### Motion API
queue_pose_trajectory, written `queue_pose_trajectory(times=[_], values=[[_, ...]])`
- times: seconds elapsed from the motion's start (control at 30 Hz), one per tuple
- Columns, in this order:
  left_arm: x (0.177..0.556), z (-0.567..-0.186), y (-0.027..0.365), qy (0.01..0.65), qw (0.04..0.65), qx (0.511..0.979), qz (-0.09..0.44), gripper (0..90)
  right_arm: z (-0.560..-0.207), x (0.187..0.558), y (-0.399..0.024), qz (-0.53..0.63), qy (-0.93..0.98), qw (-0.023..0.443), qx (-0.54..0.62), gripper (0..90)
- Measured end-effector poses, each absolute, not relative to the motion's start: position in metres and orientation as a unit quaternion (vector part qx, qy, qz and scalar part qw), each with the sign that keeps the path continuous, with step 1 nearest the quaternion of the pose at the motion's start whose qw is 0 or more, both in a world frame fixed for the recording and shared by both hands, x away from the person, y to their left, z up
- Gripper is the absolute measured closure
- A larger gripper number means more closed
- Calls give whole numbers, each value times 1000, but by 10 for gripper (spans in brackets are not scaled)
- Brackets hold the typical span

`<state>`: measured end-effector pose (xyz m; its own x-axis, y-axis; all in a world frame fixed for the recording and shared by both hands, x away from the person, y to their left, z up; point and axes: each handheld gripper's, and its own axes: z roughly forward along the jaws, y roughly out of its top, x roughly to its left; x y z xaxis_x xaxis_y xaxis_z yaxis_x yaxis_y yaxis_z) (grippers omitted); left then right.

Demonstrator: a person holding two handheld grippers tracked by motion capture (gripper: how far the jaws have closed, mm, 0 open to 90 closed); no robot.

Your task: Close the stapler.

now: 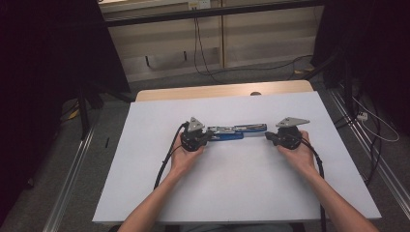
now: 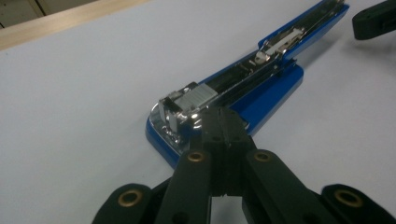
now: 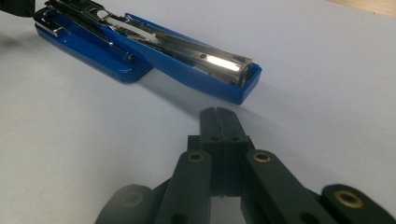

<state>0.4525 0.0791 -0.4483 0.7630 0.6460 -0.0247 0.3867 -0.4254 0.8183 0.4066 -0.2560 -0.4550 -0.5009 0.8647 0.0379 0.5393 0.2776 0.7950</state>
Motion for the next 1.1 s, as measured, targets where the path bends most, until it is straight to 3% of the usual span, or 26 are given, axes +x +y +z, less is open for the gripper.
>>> queue_pose_trajectory(times=[1.1], values=[[458, -453, 80, 316, 440, 826, 158, 900, -452, 419, -252, 363, 788, 200, 456, 900]])
